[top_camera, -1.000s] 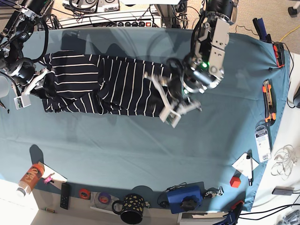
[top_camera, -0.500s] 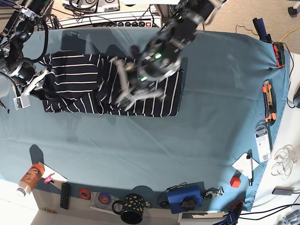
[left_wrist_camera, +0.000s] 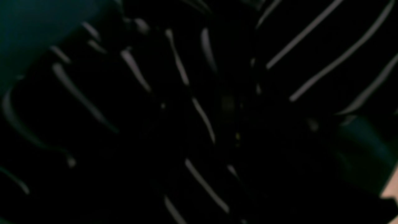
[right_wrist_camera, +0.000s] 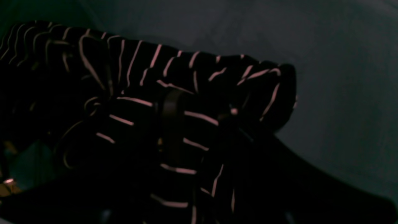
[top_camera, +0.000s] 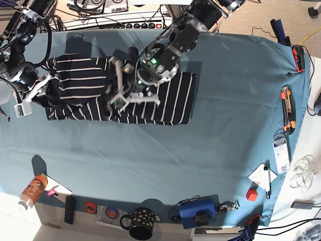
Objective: Layout the t-shirt on the table in an organized manner, then fold the t-shirt properly
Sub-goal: 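Press and smooth the folded shirt end with the left gripper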
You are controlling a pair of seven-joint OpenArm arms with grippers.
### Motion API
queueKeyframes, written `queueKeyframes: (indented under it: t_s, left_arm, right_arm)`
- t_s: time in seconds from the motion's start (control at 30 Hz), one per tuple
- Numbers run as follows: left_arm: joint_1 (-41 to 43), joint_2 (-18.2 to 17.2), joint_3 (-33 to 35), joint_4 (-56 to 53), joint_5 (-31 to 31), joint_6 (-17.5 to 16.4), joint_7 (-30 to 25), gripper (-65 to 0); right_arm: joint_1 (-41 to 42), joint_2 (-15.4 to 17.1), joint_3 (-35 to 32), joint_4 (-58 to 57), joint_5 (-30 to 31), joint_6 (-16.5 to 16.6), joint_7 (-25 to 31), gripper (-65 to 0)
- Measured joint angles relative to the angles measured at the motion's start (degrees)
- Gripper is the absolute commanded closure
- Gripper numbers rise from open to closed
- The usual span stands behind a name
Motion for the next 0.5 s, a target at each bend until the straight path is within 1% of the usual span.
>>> queueKeyframes:
  t_s: [0.03, 0.13, 0.23, 0.33, 0.37, 0.47, 0.5]
  left_arm:
    - [-0.87, 0.02, 0.00, -1.03, 0.00, -0.17, 0.04, -18.0]
    - [-2.40, 0.42, 0.00, -0.72, -0.31, -0.26, 3.34, -18.0]
    - [-2.27, 0.46, 0.02, 3.89, 0.28, 0.02, 7.78, -18.0]
    - [-2.49, 1.05, -0.09, 11.26, -0.07, 0.33, 9.49, -18.0]
    - [-2.69, 1.53, -0.09, 13.40, -0.11, 0.35, 10.40, -18.0]
    - [-2.73, 1.53, 0.07, 18.10, -0.33, 0.02, 12.24, -18.0]
    - [-2.71, 1.53, 0.04, 18.43, 0.02, 0.00, 12.96, -18.0]
  right_arm:
    - [0.00, 0.00, 0.00, 0.00, 0.00, 0.00, 0.02, -18.9]
    - [0.02, 0.00, 0.00, 0.00, 0.00, 0.00, 0.02, -18.9]
    - [0.11, 0.00, 0.00, 0.00, -0.04, 0.00, -0.02, -19.0]
    - [0.83, 0.04, 0.00, 0.00, -0.20, 0.00, -0.04, -19.1]
    - [0.81, 0.02, 0.00, 0.00, -1.14, 0.00, -0.04, -21.5]
    - [0.46, 0.02, 0.04, 0.00, -2.03, -0.02, -3.08, -37.2]
    - [0.20, 0.02, 0.09, 0.00, -1.90, 0.00, -2.95, -39.8]
